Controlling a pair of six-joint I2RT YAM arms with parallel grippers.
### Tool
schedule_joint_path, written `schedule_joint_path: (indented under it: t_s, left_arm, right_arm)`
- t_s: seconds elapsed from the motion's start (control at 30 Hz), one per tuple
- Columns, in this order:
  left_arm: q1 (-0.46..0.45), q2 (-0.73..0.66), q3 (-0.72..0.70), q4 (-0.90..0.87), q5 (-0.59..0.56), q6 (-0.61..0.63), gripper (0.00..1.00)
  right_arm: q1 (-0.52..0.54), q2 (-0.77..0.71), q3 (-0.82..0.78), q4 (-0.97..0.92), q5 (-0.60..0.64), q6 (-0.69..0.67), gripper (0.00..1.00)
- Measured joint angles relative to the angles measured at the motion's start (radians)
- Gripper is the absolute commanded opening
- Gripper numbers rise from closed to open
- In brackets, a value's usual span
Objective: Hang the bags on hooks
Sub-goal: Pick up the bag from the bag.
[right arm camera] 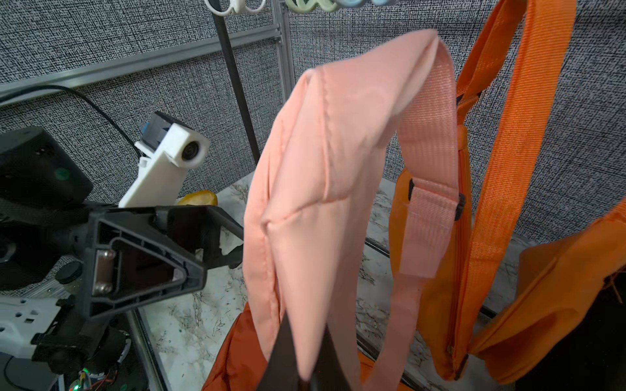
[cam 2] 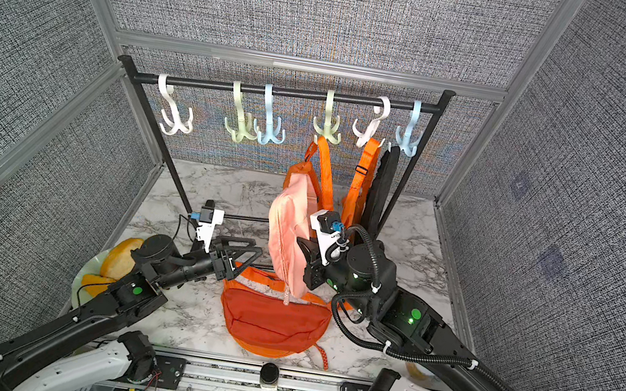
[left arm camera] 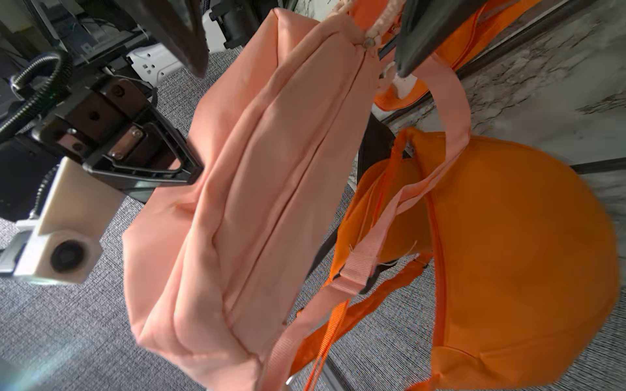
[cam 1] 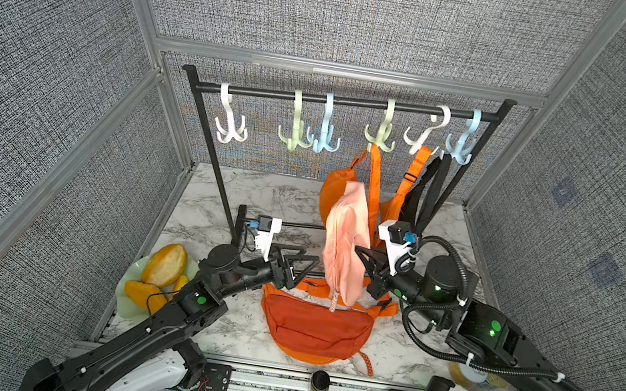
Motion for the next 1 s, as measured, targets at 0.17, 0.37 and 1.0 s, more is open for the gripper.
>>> schedule_joint_path:
  t_s: [0.17,0.37,1.0]
  left_arm:
    - [-0.081,0.069,0.09,-0.002,-0.038,0.083,0.86]
    - [-0.152,0.13,0.138,-0.01,-0.093,0.156,0.86]
    - [-0.237,0.186,0.205,-0.121,-0.291,0.243,0.13]
  right_arm:
    - [-0.001,0.026,0.002,0.029,-0.014,0.01,0.0]
    - [-0.001,0.056,0.003,0.058,-0.02,0.024,0.0]
    - [0.008,0.097,-0.056,0.187,0.031,0.136,0.09]
